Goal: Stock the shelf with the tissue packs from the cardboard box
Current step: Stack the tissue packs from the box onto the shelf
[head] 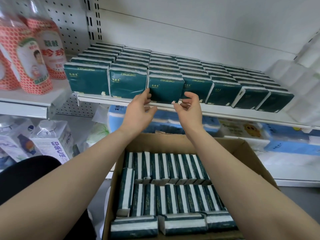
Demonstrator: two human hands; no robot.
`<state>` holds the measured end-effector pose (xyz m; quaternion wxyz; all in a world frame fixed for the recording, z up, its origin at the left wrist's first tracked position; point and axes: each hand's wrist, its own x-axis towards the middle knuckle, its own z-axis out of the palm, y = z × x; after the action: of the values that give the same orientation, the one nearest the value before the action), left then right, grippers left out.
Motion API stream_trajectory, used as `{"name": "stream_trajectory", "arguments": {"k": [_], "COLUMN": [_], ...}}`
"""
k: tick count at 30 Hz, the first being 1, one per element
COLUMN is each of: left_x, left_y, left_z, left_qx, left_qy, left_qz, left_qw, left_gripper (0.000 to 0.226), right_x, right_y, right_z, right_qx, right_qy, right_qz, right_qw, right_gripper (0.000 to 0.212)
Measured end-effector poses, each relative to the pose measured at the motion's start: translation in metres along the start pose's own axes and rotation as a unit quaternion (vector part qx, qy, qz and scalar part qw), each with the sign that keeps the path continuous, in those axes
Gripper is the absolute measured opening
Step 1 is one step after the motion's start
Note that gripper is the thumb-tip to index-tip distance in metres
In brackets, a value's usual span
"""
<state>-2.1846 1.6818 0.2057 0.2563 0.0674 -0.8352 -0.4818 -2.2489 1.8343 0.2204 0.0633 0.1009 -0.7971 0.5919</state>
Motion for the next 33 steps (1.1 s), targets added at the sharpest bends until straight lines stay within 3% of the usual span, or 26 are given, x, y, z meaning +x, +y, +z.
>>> {"name": "stream_trajectory", "arguments": {"k": [5,10,15,19,25,33], "left_x": [-0.024,-0.052,-0.078,-0.091,-0.099,-0.094], "left_y": [-0.006,-0.027,-0.043,-0.052,-0.055,-0.058], "left_z": [-0.011,-0.024,-0.039,-0.05,-0.045,-0.031], "left_qx": [0.013,0.126,0.249,0.326,0.392,0.377], "left_qy": [-0.04,-0.18,-0.335,-0.432,-0.478,-0.468], "left_qz": [0.011,-0.005,0.015,0.044,0.106,0.083], "left_qw": [0.999,0.976,0.909,0.84,0.779,0.795], "left_gripper": [0.041,0.026,0.032,0.058,0.053,0.059], "right_x": [-0.031,-0.075,-0.118,-0.138,-0.156,-0.155], "right_y": [0.01,0.025,0.041,0.053,0.058,0.064], "right_z": [-0.004,0.006,0.019,0.031,0.041,0.042], "right_qx": [-0.009,-0.02,-0.062,-0.083,-0.138,-0.173], "right_qy": [-0.014,-0.123,-0.303,-0.344,-0.381,-0.366], "right_qz": [0.005,0.09,0.213,0.248,0.265,0.273], "right_qw": [1.0,0.988,0.927,0.902,0.875,0.873], "right_gripper": [0.03,0.024,0.036,0.04,0.063,0.047]}}
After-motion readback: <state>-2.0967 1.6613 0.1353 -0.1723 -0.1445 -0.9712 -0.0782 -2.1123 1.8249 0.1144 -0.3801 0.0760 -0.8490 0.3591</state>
